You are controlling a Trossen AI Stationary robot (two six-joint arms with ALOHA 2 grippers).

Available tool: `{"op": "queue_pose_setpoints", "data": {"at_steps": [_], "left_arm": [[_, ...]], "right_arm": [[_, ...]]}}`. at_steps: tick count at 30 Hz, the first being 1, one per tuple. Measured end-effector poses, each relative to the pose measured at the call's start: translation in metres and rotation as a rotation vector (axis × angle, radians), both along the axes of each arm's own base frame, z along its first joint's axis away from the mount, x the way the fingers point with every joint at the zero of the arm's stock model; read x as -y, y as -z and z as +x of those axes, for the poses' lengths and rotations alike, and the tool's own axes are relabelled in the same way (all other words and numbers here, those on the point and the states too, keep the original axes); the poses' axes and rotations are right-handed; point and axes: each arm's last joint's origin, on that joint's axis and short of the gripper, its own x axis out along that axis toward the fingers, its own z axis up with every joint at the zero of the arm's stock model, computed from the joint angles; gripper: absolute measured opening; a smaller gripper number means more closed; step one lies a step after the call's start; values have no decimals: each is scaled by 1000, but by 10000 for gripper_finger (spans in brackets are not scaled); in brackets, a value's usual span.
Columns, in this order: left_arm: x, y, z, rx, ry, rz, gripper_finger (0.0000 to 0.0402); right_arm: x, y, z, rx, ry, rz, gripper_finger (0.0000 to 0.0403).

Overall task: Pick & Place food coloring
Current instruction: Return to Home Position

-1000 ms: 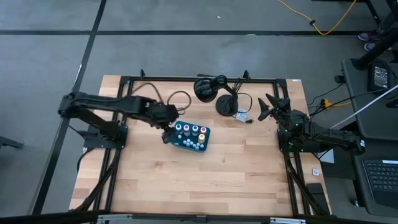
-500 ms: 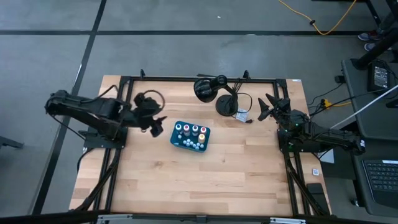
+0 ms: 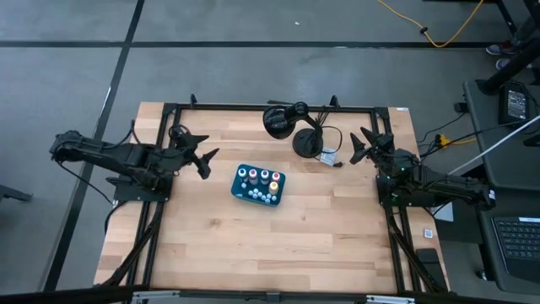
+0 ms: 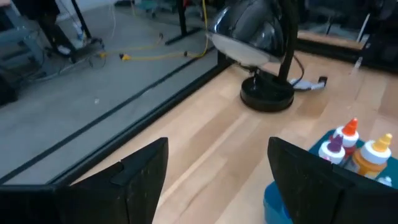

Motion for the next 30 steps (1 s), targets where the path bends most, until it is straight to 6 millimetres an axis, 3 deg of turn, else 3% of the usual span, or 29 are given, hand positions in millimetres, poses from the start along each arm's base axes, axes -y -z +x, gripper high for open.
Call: {"op": "queue_pose_setpoints", "data": {"at_steps": [16,21,30], "left_arm": [[-11,67,-18,174,81,139,269],[-15,77,-22,180,98,169,269],[-22,75,-29,212,93,170,269]], "right_arm": [[0,0,0,0,0,0,244],[0,0,0,0,0,0,244],[0,0,0,0,0,0,244]]}}
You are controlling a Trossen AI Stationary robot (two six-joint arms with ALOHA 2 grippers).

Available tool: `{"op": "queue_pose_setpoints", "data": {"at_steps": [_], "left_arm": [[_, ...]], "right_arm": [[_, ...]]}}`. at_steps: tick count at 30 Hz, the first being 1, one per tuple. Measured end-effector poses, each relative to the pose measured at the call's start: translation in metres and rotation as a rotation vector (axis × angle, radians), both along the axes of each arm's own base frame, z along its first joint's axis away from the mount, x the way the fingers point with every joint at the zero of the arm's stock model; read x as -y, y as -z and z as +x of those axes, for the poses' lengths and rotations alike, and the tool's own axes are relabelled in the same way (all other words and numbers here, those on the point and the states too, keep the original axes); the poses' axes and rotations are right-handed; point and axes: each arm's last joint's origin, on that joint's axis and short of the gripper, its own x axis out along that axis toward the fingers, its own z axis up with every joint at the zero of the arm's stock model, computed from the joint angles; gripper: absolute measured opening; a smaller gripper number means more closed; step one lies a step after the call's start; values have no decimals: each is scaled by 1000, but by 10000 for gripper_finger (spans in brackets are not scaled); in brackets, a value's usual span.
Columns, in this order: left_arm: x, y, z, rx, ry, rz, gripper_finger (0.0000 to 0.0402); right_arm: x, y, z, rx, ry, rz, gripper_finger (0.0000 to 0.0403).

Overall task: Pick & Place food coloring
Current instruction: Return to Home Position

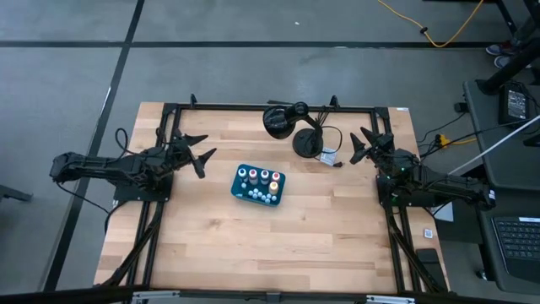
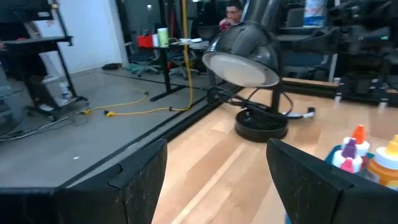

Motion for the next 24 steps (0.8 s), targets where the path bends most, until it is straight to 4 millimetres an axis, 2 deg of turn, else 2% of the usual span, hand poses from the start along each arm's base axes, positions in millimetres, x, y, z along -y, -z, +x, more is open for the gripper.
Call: {"op": "queue_pose_setpoints", "data": {"at_steps": [7,24], "left_arm": [[1,17,-7,22,44,12,269],[-1,25,-15,25,13,86,269]], "right_arm": [[0,0,0,0,0,0,244],[0,0,0,0,0,0,244]]}}
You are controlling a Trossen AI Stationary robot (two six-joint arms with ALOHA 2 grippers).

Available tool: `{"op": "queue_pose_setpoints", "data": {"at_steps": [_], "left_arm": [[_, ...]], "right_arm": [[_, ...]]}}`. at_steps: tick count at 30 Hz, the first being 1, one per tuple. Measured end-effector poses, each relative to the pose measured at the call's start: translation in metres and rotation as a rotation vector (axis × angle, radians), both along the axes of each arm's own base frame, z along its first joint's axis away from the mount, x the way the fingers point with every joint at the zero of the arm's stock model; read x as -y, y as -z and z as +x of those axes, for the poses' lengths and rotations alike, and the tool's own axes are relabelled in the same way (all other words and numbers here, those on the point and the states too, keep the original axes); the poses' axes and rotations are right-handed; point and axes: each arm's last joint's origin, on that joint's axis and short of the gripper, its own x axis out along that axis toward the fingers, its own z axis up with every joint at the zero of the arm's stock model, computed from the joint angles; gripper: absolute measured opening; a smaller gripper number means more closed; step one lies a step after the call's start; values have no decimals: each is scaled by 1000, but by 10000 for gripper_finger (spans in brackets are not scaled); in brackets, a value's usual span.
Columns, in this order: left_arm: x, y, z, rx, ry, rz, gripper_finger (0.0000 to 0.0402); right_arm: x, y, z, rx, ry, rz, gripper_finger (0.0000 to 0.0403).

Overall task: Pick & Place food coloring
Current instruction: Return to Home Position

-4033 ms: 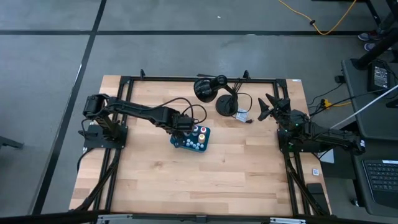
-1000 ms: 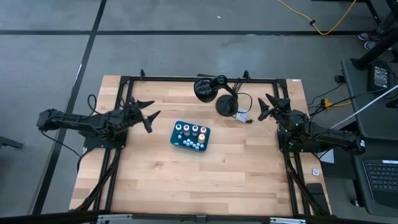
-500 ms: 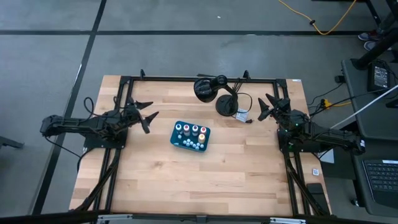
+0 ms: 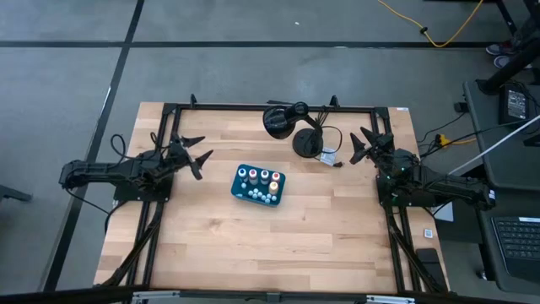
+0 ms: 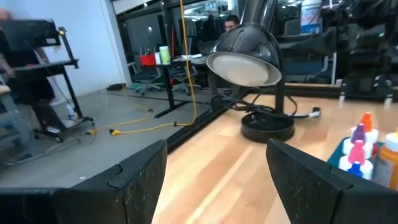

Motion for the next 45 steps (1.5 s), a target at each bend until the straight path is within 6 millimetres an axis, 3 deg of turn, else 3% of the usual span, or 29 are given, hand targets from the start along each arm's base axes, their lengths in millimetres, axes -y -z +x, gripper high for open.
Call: {"op": "queue_pose_setpoints", "data": {"at_steps": [5,17,27,45], "left_arm": [[-1,0,0,-27,23,41,269],[3,6,4,-77,437,27,269],[-7,7,2,-89,347,26,269],[-8,8,2,-100,340,12,269]], "right_arm": [[0,0,0,0,0,0,244],[0,0,0,0,0,0,244],[0,0,0,0,0,0,244],[0,0,0,0,0,0,244]]}}
